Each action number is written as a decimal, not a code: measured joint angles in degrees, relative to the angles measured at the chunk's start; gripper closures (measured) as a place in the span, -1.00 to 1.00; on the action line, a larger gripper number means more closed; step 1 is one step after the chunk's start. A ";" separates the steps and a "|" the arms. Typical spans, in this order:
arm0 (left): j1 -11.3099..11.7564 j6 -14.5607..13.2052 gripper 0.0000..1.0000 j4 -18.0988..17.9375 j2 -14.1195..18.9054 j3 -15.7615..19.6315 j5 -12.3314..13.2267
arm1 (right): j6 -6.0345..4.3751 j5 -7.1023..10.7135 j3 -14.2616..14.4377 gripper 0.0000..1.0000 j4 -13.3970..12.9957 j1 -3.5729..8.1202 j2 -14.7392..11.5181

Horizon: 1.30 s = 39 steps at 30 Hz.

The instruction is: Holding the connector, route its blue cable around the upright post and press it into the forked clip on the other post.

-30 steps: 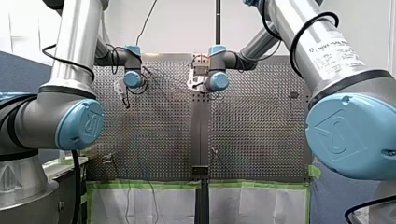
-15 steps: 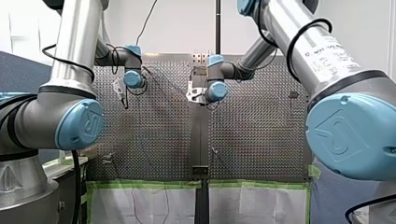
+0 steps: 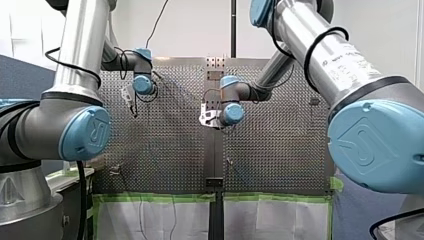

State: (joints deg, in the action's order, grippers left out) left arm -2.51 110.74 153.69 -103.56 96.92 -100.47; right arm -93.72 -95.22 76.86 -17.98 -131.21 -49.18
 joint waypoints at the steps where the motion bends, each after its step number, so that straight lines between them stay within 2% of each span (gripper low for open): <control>1: -0.02 0.00 -1.00 -0.03 0.00 0.00 -0.01 | 0.01 -0.13 0.15 1.00 -0.28 -0.10 0.43; 14: -0.06 -0.02 -1.00 -0.12 0.00 0.00 -0.10 | -0.34 -0.50 4.09 1.00 -5.52 -0.36 2.21; 18: -0.09 -0.07 -1.00 -0.02 0.00 0.00 -0.11 | -0.27 -0.54 5.28 1.00 -6.41 -0.52 3.41; 30: -0.30 -0.11 -1.00 0.03 0.00 0.00 -0.05 | -0.10 -1.80 6.93 1.00 -8.82 -2.34 8.24; 35: -0.32 -0.15 -1.00 0.03 0.00 0.00 -0.05 | 0.01 -3.41 7.33 1.00 -9.04 -2.79 9.29; 39: -0.32 -0.17 -1.00 0.04 0.00 0.00 -0.09 | -0.18 -5.03 8.66 1.00 -10.27 -2.55 10.57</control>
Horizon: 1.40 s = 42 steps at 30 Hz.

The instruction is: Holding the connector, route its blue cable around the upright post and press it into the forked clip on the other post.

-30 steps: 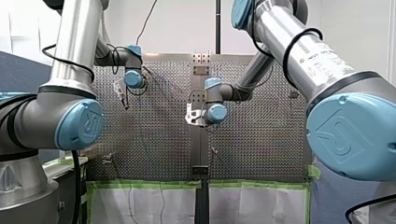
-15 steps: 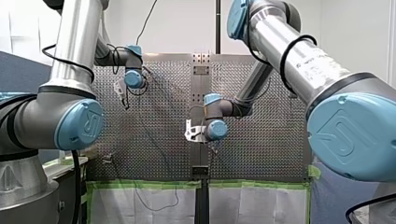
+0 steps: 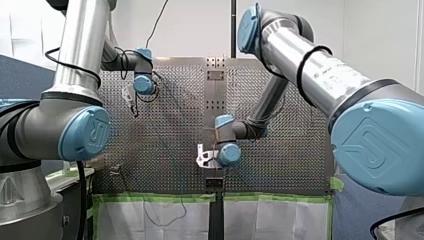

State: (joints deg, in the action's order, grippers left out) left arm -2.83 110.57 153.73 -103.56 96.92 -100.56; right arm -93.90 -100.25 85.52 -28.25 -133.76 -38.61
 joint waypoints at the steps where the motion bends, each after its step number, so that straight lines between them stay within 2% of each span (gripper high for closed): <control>1: 0.00 0.00 -1.00 0.00 0.00 0.00 -0.01 | -0.25 -0.49 0.55 1.00 -0.53 0.20 0.45; 6: 0.00 -0.01 -1.00 -0.04 0.00 0.00 -0.03 | -1.05 -1.68 2.90 1.00 -2.86 1.25 2.61; 13: -0.01 -0.01 -1.00 -0.05 0.00 0.00 -0.03 | -0.24 -4.72 6.27 1.00 -6.58 2.36 6.31; 20: -0.01 -0.01 -1.00 -0.03 0.00 0.00 -0.03 | -0.20 -6.92 6.80 1.00 -9.77 4.18 9.49; 29: -0.02 -0.06 -1.00 -0.03 0.00 0.00 -0.03 | -0.31 -7.39 6.90 1.00 -14.07 7.36 14.28; 37: -0.06 -0.09 -1.00 -0.08 0.00 0.00 -0.11 | -0.31 -6.98 6.97 1.00 -16.75 11.46 18.57; 42: -0.14 -0.09 -1.00 -0.01 0.00 0.00 -0.11 | -0.26 -6.76 6.99 1.00 -17.55 12.62 19.90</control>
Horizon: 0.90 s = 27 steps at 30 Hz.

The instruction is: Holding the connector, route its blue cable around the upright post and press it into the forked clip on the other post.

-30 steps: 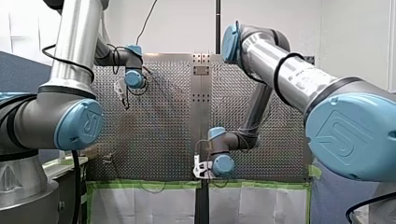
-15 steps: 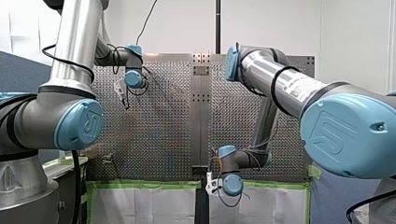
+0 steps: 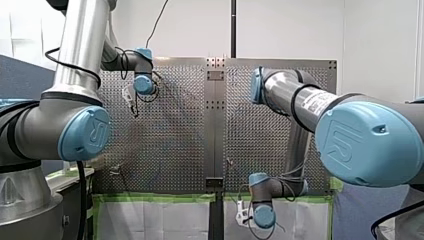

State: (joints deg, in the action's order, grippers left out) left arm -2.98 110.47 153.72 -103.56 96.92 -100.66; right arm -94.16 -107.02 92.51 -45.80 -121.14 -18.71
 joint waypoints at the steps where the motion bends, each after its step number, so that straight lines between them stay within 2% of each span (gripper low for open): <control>1: -0.02 0.00 -1.00 0.01 0.00 0.00 0.00 | 0.01 0.02 0.00 1.00 -0.08 0.10 0.08; 9: -0.19 0.00 -1.00 0.02 0.00 0.00 0.05 | 0.01 0.49 0.27 1.00 0.05 0.14 -0.80; 20: -0.54 0.00 -1.00 0.48 0.00 0.00 0.00 | -0.25 0.81 2.84 1.00 0.63 0.61 -6.43; 27: -0.77 0.00 -1.00 0.77 0.00 0.00 0.01 | -0.60 1.32 5.72 1.00 -0.70 1.75 -9.61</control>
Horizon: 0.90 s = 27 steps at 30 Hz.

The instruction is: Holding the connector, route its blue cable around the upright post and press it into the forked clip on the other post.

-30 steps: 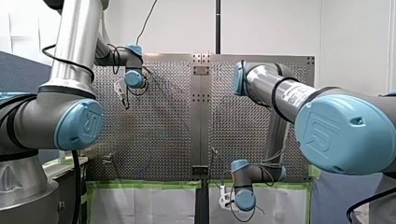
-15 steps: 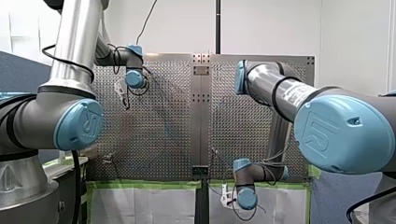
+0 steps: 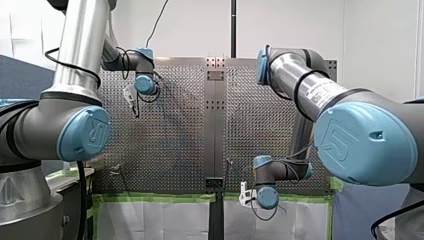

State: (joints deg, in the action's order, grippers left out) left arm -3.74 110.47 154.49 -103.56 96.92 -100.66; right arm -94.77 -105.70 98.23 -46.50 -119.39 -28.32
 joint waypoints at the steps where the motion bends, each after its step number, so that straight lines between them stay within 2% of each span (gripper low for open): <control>1: -0.06 -0.01 -1.00 0.08 0.00 0.00 -0.01 | 0.00 0.20 0.50 1.00 0.09 0.21 -0.56; 10: -0.55 -0.40 -1.00 0.45 0.00 0.00 -0.73 | 0.15 1.70 3.00 1.00 -0.41 2.04 -4.93; 18: -0.81 -0.77 -1.00 0.65 0.00 0.00 -1.40 | 0.01 3.32 4.93 1.00 -2.34 4.16 -8.44; 27: -1.04 -0.84 -1.00 0.90 0.00 0.00 -1.88 | -0.10 7.36 5.08 1.00 -3.06 6.54 -12.87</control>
State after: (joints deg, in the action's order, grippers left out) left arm -4.78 109.63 155.39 -103.56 96.92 -102.53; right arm -94.87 -98.34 103.31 -49.56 -112.85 -41.18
